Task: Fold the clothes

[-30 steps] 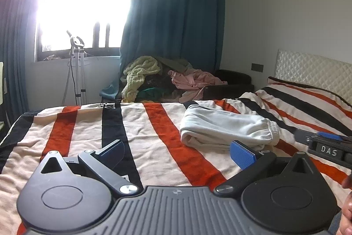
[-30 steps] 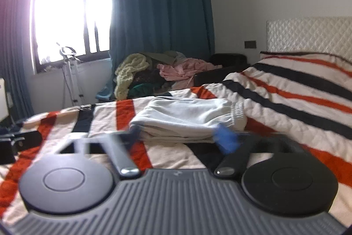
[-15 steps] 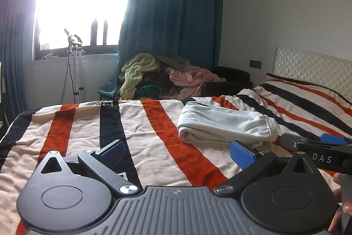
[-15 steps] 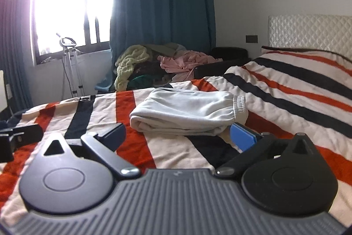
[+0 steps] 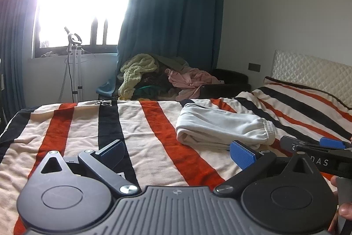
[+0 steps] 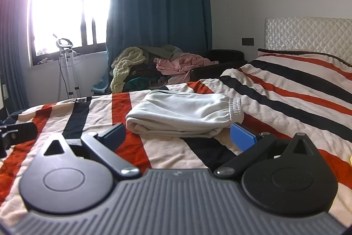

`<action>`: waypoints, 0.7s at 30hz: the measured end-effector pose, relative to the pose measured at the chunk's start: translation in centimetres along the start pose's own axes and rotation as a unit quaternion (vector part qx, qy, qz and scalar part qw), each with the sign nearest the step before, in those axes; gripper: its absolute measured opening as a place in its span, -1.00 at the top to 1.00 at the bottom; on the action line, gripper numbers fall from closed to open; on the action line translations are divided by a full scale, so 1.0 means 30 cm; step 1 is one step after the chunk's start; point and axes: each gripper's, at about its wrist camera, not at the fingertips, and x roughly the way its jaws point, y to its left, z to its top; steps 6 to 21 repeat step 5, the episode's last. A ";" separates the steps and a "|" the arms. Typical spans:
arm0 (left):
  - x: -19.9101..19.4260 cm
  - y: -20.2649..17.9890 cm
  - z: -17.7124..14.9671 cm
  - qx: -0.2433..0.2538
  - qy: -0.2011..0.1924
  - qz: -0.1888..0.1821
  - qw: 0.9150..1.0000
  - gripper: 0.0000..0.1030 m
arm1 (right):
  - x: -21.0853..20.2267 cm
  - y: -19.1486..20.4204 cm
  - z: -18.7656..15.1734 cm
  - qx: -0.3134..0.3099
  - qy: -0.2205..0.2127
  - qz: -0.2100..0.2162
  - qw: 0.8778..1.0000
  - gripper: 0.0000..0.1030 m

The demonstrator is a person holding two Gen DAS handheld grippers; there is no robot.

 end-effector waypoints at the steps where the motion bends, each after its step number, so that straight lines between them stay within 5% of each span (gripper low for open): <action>1: 0.000 0.000 0.001 0.001 0.000 0.000 1.000 -0.99 | 0.000 0.000 0.000 0.000 0.000 0.000 1.000 -1.00; 21: 0.000 -0.002 0.002 0.002 0.001 0.000 1.000 -0.99 | -0.002 0.000 -0.001 0.000 0.002 -0.001 1.000 -1.00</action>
